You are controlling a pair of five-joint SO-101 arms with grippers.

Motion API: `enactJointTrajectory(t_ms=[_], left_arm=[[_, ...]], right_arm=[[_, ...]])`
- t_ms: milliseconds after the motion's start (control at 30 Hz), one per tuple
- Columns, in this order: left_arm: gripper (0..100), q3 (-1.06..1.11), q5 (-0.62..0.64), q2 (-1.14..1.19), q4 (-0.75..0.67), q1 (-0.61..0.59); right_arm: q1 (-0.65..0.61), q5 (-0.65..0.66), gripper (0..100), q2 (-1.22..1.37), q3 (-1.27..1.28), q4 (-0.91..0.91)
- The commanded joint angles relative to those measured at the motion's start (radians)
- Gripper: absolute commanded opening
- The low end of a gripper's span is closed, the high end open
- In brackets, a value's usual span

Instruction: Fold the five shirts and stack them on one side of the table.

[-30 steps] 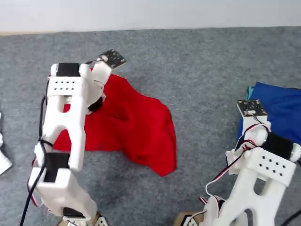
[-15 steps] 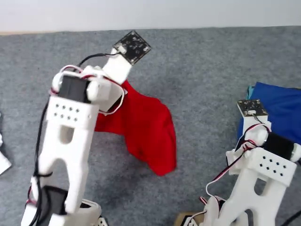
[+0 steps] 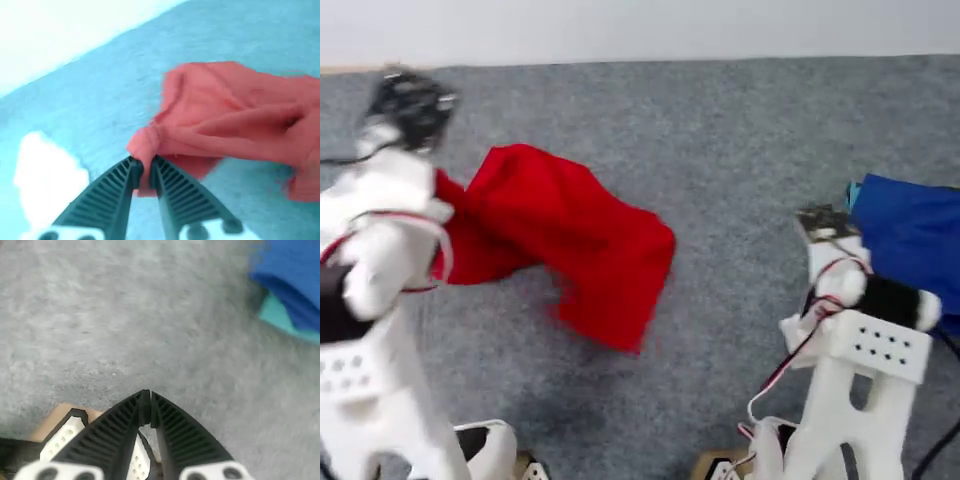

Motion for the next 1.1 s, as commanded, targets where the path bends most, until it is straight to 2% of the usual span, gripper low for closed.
enactJointTrajectory(t_ms=[0, 200, 467, 733, 933, 1067], left_arm=[[0, -0.007, -0.002, -0.075, 0.006, -0.135], [0, 0.213, -0.017, -0.121, 0.0, -0.292], [0, 0.481, -0.012, -0.16, -0.023, -0.348], [0, 0.819, -0.011, -0.152, -0.307, -0.505], [0, 1.007, -0.009, -0.152, -0.442, -0.519], [0, 1.073, 0.051, -0.157, -0.503, -0.519]], right_arm=[[-0.147, -0.048, 1.1, -0.015, -0.006, -0.05], [-0.328, -0.135, 1.1, 0.07, -0.012, -0.165], [-0.565, -0.13, 1.0, 0.404, -0.267, -0.166], [-0.785, -0.061, 1.0, 0.694, -0.465, -0.166], [-0.937, -0.043, 1.0, 0.86, -0.557, -0.174], [-1.02, -0.034, 1.1, 0.92, -0.628, -0.176]])
